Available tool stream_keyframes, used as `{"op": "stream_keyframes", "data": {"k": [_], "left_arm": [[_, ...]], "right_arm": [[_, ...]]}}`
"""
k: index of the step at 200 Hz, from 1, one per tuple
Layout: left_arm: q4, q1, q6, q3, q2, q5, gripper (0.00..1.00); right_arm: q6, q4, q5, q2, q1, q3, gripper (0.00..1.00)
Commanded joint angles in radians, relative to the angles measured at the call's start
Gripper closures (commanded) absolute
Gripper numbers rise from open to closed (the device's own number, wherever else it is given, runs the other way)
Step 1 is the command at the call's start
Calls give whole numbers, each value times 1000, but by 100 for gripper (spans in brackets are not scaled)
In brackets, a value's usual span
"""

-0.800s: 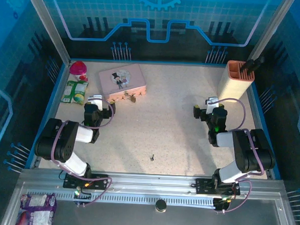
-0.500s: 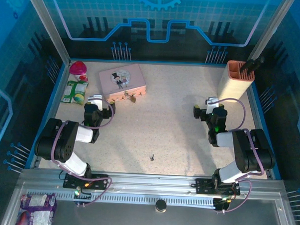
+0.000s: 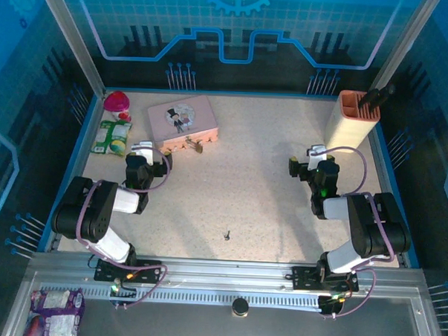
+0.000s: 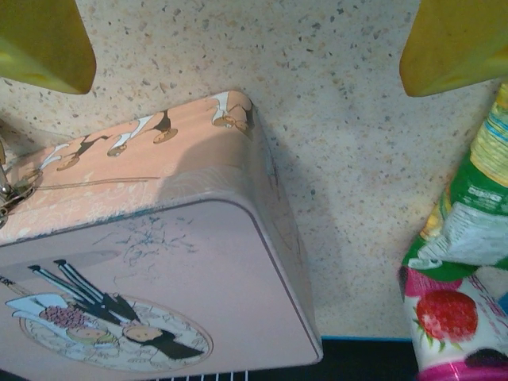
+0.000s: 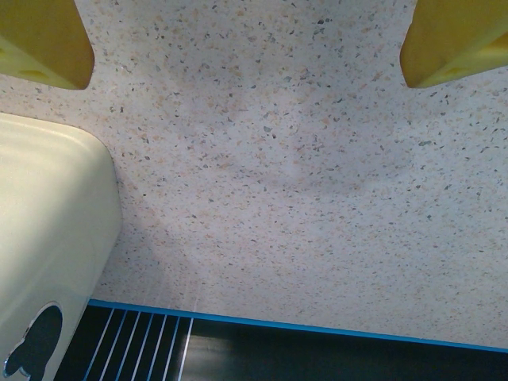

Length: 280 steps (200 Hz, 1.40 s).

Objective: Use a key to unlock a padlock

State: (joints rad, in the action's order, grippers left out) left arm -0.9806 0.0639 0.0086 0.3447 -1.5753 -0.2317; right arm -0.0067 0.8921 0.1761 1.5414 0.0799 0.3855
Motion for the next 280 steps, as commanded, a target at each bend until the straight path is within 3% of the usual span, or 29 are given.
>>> {"op": "stream_keyframes", "data": {"k": [1,25,46,77,91,110,135,155,178,215,225,240,280], "left_arm": [[-133,31,45,-60,48,-54,1],[-169,91,85,-123,152,-165,1],[-20,117,72,-128,322,-203,1],[531,117,-214,-8,641,-293,1],[830,116,-410,86,737,-336,1],[1092,114,-537,183,804,-286,1],[1397,108,-724,268,876,-251,1],[1408,96,-671,246,949,-67,1],[1397,96,-617,229,998,168,1],[1487,112,-571,288,924,372,1],[1484,144,-568,283,916,379,1],[1443,267,-587,250,925,302,1],[1354,538,-625,195,862,194,1]], "right_arm": [[-15,46,19,1,26,-7,0],[-31,75,22,-43,40,-43,0],[-71,49,60,-118,85,-64,0],[-111,-226,166,-330,212,-18,0],[-68,-434,124,-464,259,36,0],[69,-698,11,-626,287,112,0],[334,-951,8,-799,272,182,0],[553,-1149,31,-927,230,199,0],[527,-1201,-169,-1026,161,193,0],[597,-1412,-197,-990,214,272,0],[635,-1430,-170,-985,269,268,1],[724,-1435,-103,-984,381,245,0],[954,-1452,122,-892,747,234,8]]}}
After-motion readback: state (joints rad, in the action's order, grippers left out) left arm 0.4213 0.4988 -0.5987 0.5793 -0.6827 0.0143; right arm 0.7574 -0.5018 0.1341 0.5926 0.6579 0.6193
